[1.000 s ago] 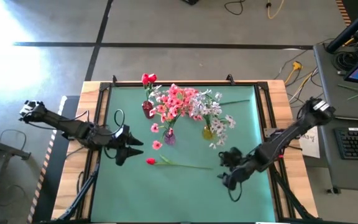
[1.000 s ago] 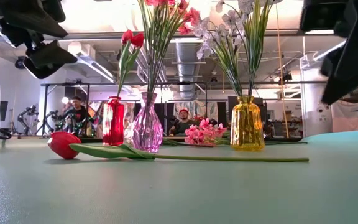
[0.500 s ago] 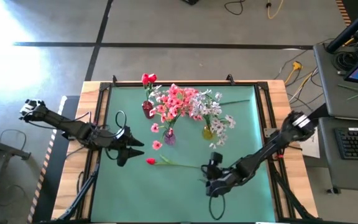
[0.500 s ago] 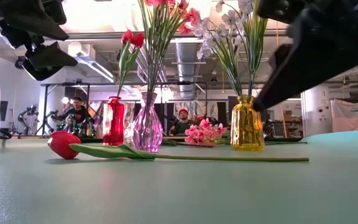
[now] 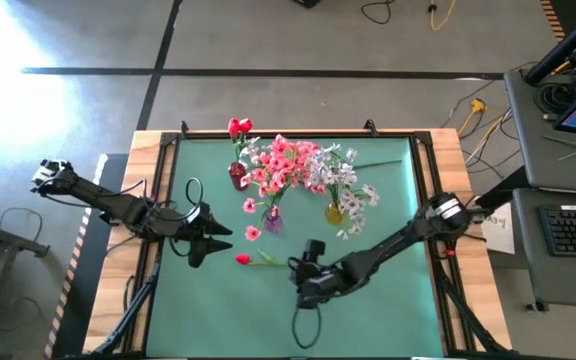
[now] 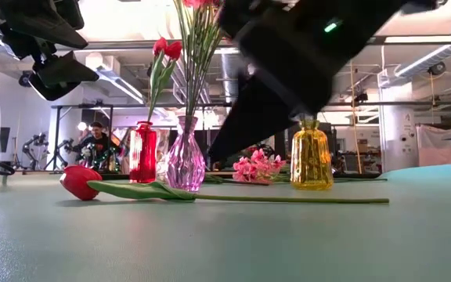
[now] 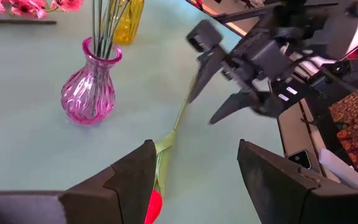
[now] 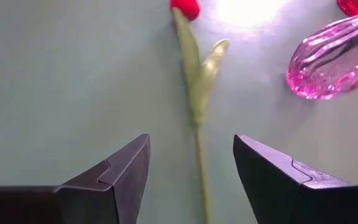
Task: Sort flowers into vase by color
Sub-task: Put the red flower into the red vase
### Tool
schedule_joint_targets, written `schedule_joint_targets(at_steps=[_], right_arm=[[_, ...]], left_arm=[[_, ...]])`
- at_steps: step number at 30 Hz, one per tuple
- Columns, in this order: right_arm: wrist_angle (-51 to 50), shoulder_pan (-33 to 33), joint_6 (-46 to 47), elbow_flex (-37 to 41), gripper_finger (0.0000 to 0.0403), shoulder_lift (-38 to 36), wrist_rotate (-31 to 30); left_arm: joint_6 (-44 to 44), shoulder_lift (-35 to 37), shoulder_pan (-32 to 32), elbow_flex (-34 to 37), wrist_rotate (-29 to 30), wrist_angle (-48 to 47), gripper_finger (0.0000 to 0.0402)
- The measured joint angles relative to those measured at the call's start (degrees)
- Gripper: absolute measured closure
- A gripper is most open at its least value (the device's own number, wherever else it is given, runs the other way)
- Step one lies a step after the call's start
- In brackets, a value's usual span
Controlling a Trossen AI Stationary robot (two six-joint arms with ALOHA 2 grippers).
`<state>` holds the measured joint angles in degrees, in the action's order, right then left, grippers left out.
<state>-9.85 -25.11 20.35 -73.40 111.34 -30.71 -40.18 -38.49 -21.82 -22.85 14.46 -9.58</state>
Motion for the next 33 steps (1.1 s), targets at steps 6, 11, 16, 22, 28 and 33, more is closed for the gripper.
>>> schedule_joint_targets(at_steps=[6,11,16,22,28,33], right_arm=[[2.0,3.2,-3.0,-3.6,0.0199,5.0,2.7],[2.1,4.1,-3.0,-4.9,0.0232,8.0,4.2],[2.4,4.8,-0.4,-5.1,0.0290,9.3,6.5],[2.6,5.1,-0.6,-5.1,0.0382,9.8,9.7],[0.9,4.6,-2.3,-4.9,0.0390,7.7,10.4],[-3.8,2.8,-3.6,-4.6,0.0390,2.6,10.7]], left_arm=[[0.0,-0.6,0.0,0.0,0.0,0.2,0.0185],[-0.9,-1.8,0.0,0.0,0.2,0.7,0.0185],[-0.8,-3.6,0.0,0.0,2.0,3.4,0.0185],[1.5,-6.1,0.0,0.0,3.1,10.7,0.0185],[4.0,-6.1,0.0,0.1,9.1,23.9,0.0185],[13.8,-5.3,-0.4,0.1,7.0,32.1,0.0185]])
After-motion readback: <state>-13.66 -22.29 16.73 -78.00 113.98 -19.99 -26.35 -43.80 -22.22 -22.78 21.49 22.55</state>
